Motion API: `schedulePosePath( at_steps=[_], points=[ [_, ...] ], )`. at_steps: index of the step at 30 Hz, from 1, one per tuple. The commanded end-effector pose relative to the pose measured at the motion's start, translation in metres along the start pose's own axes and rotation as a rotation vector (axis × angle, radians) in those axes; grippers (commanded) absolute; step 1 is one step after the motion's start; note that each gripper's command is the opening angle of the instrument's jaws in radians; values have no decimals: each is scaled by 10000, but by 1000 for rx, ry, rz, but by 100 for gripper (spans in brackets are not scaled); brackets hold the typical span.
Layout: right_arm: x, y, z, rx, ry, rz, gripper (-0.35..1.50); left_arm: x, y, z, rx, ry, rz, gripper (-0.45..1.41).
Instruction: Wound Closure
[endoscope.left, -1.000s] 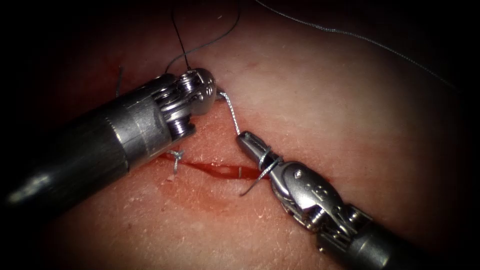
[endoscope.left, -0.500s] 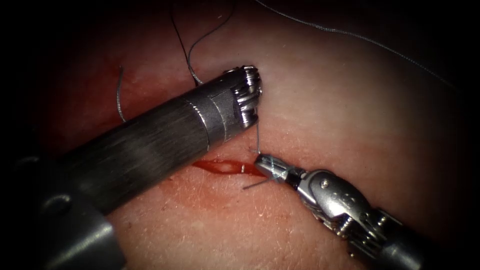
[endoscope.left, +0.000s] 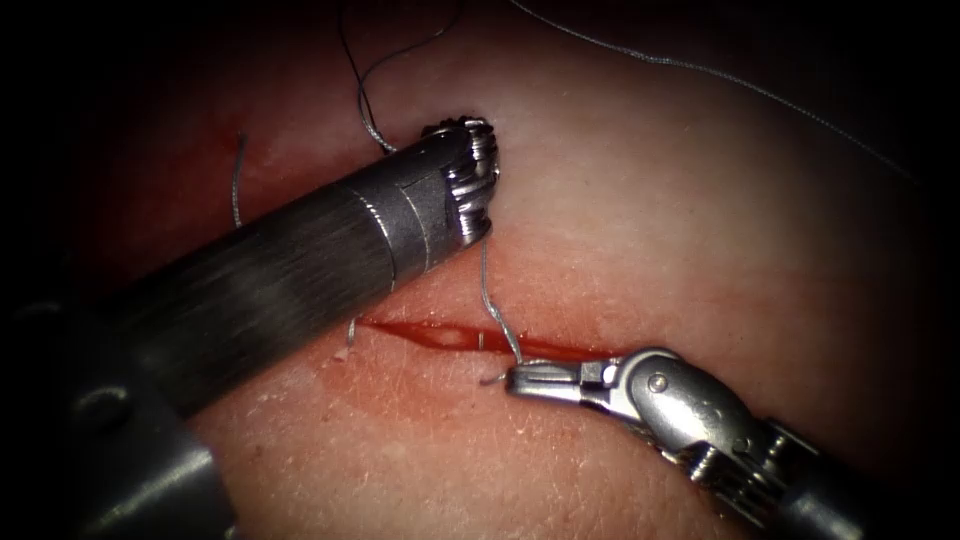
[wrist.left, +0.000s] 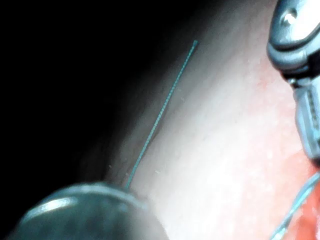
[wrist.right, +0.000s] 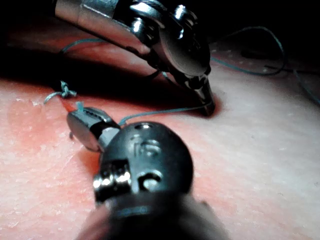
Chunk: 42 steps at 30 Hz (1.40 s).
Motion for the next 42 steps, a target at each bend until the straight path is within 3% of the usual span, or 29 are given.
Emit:
schedulePosePath(
  at_steps=[1,5,9,12,14,26,31,39,42],
  points=[
    [2,0,15,9,5,-12,-35,-8,10,-2,-22,-1,-6,-45],
    [-9,-19,37,49,7,-20,-35,-10,5,2,-138,-4,-42,-45],
    [-11,-24,37,67,9,-13,-35,-8,12,-3,-183,2,-78,-45],
    [-14,-26,34,72,5,0,-35,-4,32,-17,-245,-63,-54,-45],
    [-18,-29,34,75,5,8,-35,-5,42,-25,-248,-122,-44,-45],
    [-22,-40,36,102,3,52,-35,-41,53,-31,-222,-239,-58,-45],
    [-34,-54,42,127,-5,86,-35,-46,76,-45,-293,-285,-82,-45],
    [-37,-61,44,134,-14,104,-35,-49,85,-50,-392,-245,-104,-45],
    [-38,-66,47,157,-18,110,-35,-43,101,-60,-495,-198,-74,-45]
  ],
)
